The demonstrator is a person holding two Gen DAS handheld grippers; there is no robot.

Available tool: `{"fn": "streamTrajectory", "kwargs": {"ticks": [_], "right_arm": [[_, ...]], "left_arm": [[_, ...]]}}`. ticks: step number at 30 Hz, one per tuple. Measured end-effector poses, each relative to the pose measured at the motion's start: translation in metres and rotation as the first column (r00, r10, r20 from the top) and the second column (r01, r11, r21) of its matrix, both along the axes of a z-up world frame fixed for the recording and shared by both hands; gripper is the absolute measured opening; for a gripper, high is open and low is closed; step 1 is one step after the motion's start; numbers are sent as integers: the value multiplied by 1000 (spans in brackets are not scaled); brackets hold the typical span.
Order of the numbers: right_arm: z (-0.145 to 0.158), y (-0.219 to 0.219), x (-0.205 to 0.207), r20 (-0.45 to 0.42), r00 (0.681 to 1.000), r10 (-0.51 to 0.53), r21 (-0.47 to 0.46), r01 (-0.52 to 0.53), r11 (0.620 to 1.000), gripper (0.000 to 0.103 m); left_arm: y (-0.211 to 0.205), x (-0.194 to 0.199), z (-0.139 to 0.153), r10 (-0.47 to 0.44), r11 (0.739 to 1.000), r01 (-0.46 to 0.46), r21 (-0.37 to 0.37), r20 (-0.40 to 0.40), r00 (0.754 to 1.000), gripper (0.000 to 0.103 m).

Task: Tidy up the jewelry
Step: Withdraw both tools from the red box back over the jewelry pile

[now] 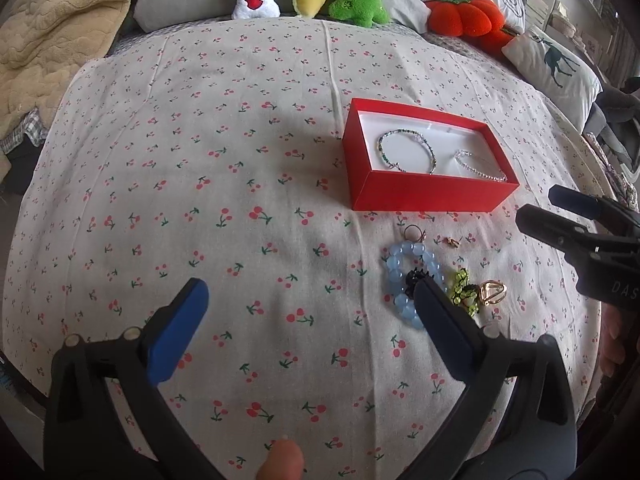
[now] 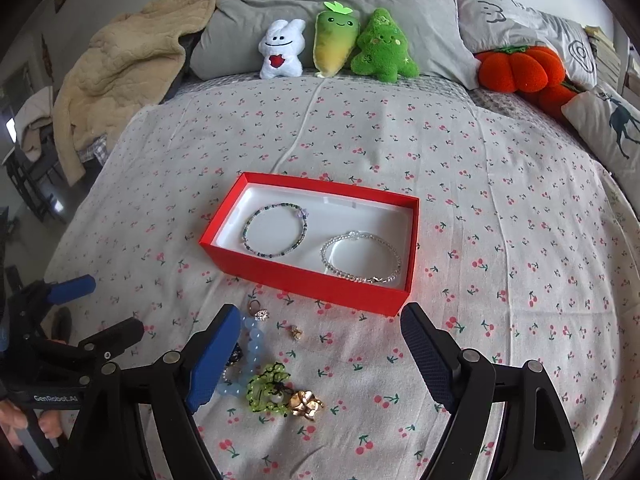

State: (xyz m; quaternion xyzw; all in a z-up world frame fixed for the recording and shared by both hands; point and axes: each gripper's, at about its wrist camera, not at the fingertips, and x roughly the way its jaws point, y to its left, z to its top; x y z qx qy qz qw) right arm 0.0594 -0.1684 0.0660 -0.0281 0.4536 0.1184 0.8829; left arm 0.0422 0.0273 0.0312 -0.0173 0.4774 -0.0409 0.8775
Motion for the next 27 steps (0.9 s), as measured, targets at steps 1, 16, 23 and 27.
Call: {"fn": "streamTrajectory", "kwargs": {"ticks": [1,16,23,27], "right_arm": [[-2,0,-3,-7,1000,2,-2,-2,1000,84],[-33,-10,-40,-87,995,40,-53,-44,998,84],[-48,-13,-51,-126,990,61,-83,-72,994,84],[-57,-17,-54,-156,986,62,-95,-77,993,84]], "left_arm": [[0,-2,-1,4,1000,-4,5,-1,1000,102],[-5,-30,-15,-41,999,41,27,-22,999,102],[-16,-38,-33,-90,993,94,78,-55,994,102],[-20,-40,-46,-113,986,123,113,-88,990,102]]}}
